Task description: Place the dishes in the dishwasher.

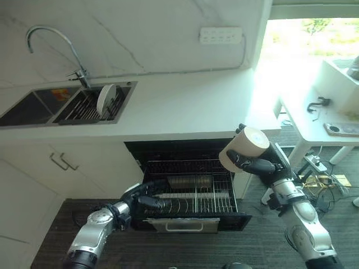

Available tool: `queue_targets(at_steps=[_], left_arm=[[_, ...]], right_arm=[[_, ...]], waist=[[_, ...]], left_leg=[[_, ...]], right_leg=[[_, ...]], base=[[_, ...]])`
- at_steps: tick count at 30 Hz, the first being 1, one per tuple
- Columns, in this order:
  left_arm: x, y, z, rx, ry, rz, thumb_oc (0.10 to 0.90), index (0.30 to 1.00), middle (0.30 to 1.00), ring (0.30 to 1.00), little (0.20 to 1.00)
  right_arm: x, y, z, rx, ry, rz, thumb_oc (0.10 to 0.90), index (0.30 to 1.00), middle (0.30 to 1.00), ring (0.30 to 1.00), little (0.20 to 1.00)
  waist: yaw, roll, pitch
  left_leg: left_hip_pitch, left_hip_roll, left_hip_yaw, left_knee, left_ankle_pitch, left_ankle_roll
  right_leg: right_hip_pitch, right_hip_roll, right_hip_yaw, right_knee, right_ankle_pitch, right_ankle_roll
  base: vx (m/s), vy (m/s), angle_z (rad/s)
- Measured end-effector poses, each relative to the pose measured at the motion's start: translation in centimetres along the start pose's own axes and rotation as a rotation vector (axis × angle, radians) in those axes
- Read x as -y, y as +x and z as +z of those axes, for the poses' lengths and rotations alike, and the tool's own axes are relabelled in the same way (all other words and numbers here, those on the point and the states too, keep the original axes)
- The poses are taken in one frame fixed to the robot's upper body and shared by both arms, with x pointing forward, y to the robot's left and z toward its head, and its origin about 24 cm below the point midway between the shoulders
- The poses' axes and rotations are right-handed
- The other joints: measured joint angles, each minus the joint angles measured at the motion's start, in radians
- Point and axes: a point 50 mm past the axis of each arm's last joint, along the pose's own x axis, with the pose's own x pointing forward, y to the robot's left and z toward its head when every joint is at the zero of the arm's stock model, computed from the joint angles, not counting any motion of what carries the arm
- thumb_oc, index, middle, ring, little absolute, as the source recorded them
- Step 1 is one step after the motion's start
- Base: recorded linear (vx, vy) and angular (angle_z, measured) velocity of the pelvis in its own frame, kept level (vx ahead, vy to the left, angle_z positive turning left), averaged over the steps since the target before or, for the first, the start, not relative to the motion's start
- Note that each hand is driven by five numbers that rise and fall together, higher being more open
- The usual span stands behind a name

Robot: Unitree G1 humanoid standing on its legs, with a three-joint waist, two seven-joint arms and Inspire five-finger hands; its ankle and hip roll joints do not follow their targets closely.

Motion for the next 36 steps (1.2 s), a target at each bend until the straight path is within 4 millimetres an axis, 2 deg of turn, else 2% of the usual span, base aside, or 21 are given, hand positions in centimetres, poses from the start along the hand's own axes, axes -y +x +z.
queue_targets(at_steps=[6,9,10,13,16,18,22,23,28,33,36], left_arm=[[1.1,0.6,-0.6,0.065,-0.090,0.096,0.800,0.900,0.900,0.900,0.900],[0.7,0.7,-0.7,0.071,-0.095,0.157,0.800,0.900,0.900,0.900,0.900],[0.7,0.8,-1.0,0.070,-0.152,0.181,0.800,0.900,0.900,0.900,0.900],[1.5,1.3,-1.9,0.047,-0.214,0.196,0.800,0.900,0.900,0.900,0.900],[2.2,1.6,-2.9,-0.005,-0.205,0.180,0.800,0.900,0.900,0.900,0.900],[2.3,2.0,-2.7,-0.007,-0.236,0.182,0.800,0.900,0.900,0.900,0.900],[2.3,2.6,-1.7,0.023,-0.288,0.192,0.800,0.900,0.900,0.900,0.900],[2.3,2.9,-1.2,0.035,-0.324,0.197,0.800,0.900,0.900,0.900,0.900],[2.4,3.9,0.0,0.047,-0.337,0.183,0.800,0.900,0.900,0.900,0.900],[2.2,4.8,3.0,0.114,-0.358,0.158,0.800,0.900,0.900,0.900,0.900],[2.0,5.1,4.5,0.133,-0.388,0.144,0.800,0.900,0.900,0.900,0.900]], right_arm=[[-0.1,0.0,-0.1,-0.006,-0.025,-0.006,0.400,0.300,0.300,0.300,0.300],[0.1,0.0,-0.4,-0.018,-0.035,-0.011,0.400,0.300,0.300,0.300,0.300],[0.0,0.0,-0.6,-0.022,-0.029,-0.013,0.400,0.300,0.300,0.300,0.300],[-0.3,0.0,-1.0,-0.034,-0.044,-0.008,0.400,0.300,0.300,0.300,0.300],[-0.7,-0.1,-2.1,-0.085,-0.052,0.020,0.400,0.300,0.300,0.300,0.300],[-0.6,-0.1,-2.1,-0.096,-0.087,0.023,0.400,0.300,0.300,0.300,0.300],[-0.1,0.0,-2.1,-0.122,-0.119,0.027,0.400,0.300,0.300,0.300,0.300],[0.1,0.7,-2.4,-0.144,-0.140,0.033,0.400,0.300,0.300,0.300,0.300],[0.5,1.6,-2.5,-0.190,-0.214,0.042,0.400,0.300,0.300,0.300,0.300],[1.1,5.1,-0.5,-0.169,-0.310,0.015,0.400,0.300,0.300,0.300,0.300],[0.9,7.2,0.8,-0.161,-0.353,0.015,0.400,0.300,0.300,0.300,0.300]], waist=[[-0.010,-0.016,0.007],[-0.012,-0.019,0.009],[-0.020,-0.025,0.013],[-0.025,-0.037,0.020],[-0.034,-0.055,0.033],[-0.034,-0.054,0.054],[-0.031,-0.038,0.097],[-0.033,-0.036,0.116],[-0.032,-0.031,0.132],[-0.026,-0.024,0.216],[-0.012,-0.015,0.236]], left_leg=[[0.005,0.001,0.006,-0.005,0.000,0.001],[0.006,0.003,0.005,-0.005,0.000,0.000],[0.007,0.003,0.005,-0.004,0.000,0.001],[0.006,0.004,0.006,-0.001,0.000,0.001],[-0.004,0.007,0.008,0.003,0.000,0.000],[-0.044,0.014,0.009,0.020,0.000,0.000],[-0.068,0.018,0.008,0.033,0.001,0.001],[-0.068,0.018,0.008,0.034,0.001,0.000],[-0.099,0.019,0.007,0.034,0.006,0.001],[-0.125,0.018,-0.006,0.048,0.011,0.004],[-0.148,0.017,-0.006,0.049,0.015,0.004]], right_leg=[[0.002,0.001,0.001,-0.007,0.001,0.001],[0.003,0.003,0.002,-0.006,0.001,0.000],[0.005,0.003,0.002,-0.006,0.001,0.000],[0.005,0.004,0.003,-0.006,0.003,-0.001],[-0.004,0.007,0.006,-0.005,0.005,-0.002],[-0.038,0.011,0.008,-0.003,0.016,-0.005],[-0.057,0.014,0.009,-0.002,0.024,-0.008],[-0.058,0.014,0.012,-0.001,0.024,-0.008],[-0.084,0.015,0.009,0.002,0.031,-0.010],[-0.096,0.014,-0.002,0.001,0.040,-0.012],[-0.120,0.013,-0.003,0.002,0.045,-0.014]], base=[[0.02,-0.003,-0.03],[0.07,-0.016,0.00],[0.07,-0.025,0.00],[0.02,-0.009,0.00],[-0.04,-0.020,-0.03],[-0.12,-0.040,-0.04],[-0.08,-0.028,-0.01],[-0.06,-0.030,-0.01],[-0.05,-0.028,0.00],[-0.09,-0.021,0.07],[-0.12,-0.011,0.01]])
